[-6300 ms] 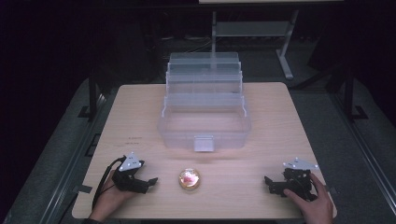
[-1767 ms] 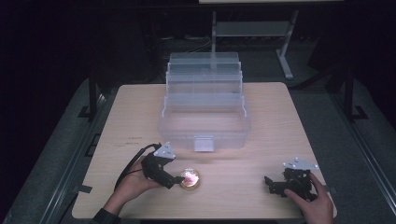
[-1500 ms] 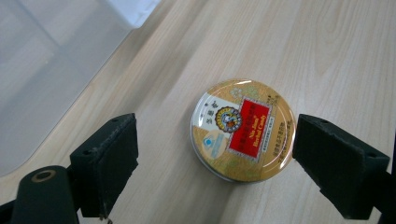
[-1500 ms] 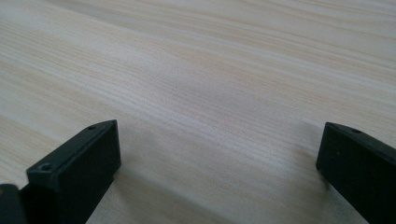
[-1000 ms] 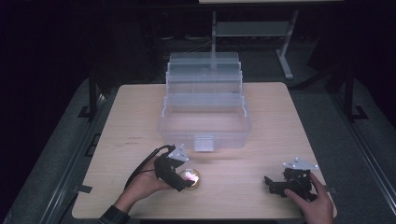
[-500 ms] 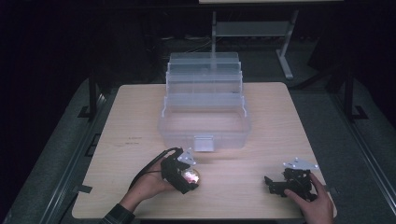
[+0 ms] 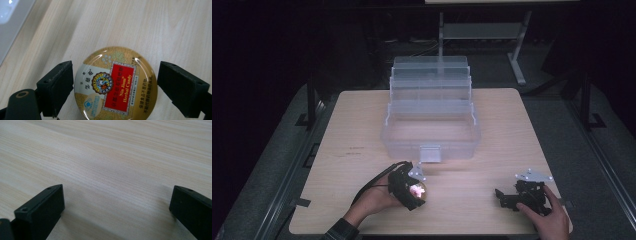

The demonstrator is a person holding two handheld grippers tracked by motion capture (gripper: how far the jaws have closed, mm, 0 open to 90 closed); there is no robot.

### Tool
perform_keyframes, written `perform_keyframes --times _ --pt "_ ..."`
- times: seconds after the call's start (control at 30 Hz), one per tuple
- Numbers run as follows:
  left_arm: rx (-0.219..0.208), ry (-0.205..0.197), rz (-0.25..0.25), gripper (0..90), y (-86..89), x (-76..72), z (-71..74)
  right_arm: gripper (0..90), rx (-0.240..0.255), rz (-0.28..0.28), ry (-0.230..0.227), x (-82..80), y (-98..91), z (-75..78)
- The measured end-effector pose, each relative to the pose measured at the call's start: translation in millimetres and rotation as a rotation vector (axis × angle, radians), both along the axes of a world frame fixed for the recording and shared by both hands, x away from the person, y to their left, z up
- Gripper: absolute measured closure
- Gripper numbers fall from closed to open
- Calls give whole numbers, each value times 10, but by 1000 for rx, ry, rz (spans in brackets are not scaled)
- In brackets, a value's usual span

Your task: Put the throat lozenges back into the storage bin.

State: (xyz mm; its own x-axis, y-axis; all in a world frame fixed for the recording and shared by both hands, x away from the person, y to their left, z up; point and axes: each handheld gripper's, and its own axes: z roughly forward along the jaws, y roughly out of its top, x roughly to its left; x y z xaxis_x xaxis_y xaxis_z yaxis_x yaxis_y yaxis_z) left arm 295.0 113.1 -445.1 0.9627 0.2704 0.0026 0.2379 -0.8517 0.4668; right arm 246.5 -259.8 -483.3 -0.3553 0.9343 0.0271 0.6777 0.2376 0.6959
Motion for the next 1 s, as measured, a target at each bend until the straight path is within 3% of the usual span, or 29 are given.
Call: perform_keyframes --times 0.4,0.57,1.0 --pt "38 8 -16 148 -15 0 -49 0 0 0 0 0 0 0" --pt "31 2 -14 189 -5 0 -45 0 0 0 0 0 0 0" --pt "30 10 -5 195 15 14 -34 0 1 -1 0 0 0 0"
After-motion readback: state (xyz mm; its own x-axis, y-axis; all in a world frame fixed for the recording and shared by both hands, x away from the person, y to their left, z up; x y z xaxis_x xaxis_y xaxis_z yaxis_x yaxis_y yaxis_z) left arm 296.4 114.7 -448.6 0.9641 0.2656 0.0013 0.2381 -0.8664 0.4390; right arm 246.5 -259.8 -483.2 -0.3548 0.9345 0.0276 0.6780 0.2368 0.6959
